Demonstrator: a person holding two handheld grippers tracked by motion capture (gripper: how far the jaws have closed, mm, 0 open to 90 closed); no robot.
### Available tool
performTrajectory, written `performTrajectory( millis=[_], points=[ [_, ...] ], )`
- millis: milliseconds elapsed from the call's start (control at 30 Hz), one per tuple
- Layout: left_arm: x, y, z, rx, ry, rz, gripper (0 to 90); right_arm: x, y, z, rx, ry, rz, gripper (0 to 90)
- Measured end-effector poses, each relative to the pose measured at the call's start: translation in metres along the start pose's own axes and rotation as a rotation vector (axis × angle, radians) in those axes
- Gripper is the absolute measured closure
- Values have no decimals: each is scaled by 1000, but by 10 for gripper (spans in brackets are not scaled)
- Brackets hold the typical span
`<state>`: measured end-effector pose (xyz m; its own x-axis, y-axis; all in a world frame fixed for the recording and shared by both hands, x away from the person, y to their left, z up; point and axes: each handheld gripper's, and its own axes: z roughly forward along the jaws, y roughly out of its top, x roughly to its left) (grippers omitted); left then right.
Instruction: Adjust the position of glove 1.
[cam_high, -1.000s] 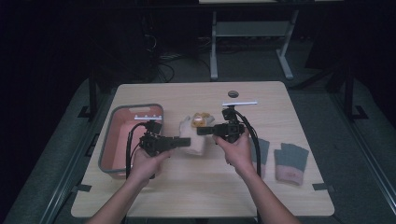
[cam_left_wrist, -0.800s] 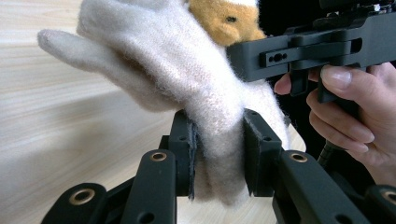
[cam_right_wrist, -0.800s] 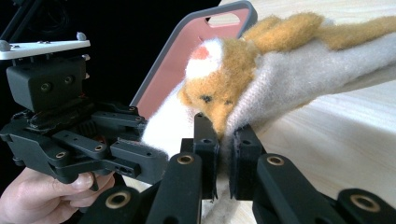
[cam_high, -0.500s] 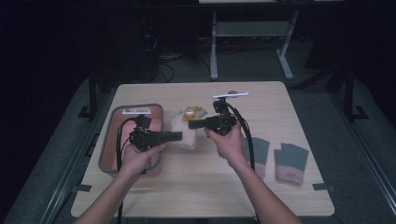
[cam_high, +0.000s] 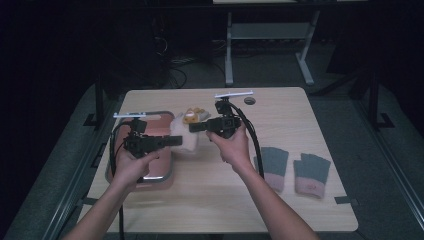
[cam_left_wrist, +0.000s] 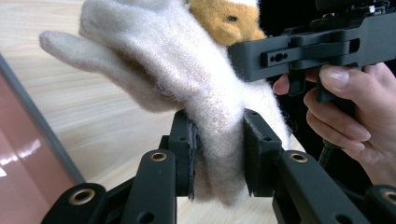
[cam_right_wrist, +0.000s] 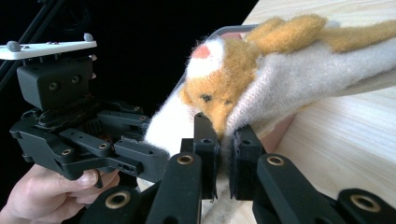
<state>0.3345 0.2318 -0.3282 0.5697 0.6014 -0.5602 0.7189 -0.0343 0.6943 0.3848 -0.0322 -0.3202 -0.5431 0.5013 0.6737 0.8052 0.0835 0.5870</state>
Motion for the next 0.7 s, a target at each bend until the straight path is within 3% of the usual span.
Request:
performTrajectory(
  millis=[700],
  points=[
    [19, 2, -38, -28, 35, -22, 682, 22, 19, 38, 44, 37, -35, 833]
  ],
)
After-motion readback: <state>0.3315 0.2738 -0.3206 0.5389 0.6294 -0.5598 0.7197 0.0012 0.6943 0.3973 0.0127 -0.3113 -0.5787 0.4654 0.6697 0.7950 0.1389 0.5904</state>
